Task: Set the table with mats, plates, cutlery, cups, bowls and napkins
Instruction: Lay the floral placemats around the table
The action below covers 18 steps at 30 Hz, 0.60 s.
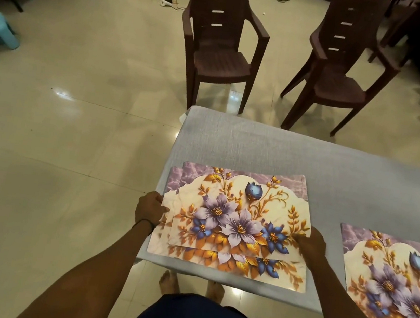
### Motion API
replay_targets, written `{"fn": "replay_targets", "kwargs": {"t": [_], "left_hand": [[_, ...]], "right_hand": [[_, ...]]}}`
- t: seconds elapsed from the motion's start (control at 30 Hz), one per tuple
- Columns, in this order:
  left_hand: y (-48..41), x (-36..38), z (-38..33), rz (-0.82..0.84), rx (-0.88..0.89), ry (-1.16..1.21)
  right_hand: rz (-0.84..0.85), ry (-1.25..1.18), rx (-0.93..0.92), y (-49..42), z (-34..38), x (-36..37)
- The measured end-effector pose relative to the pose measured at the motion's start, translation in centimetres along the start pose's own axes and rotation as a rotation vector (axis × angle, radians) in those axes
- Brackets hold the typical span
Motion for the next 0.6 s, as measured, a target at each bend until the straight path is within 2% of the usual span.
{"fn": "replay_targets", "kwargs": {"t": [0.4, 0.6], "left_hand": [[-0.3, -0.1, 0.1, -0.043, 0.074, 0.027], [-0.2, -0.4, 0.3, -0.066, 0.107, 0.078]], "right_hand": [[0.054, -0.016, 0.012, -0.6, -0.9, 0.0], [0.024, -0.008, 0.053, -0.9, -1.3, -0.1]]}}
Point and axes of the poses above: each hand's wrist, its own y-axis away from the middle knuckle, its own x-axis out of the palm, z = x × y, the point moved 2 cm from there along -y, towards the middle knuckle, and after that the axes turned 13 degrees about -x, right-handed, at the moved point
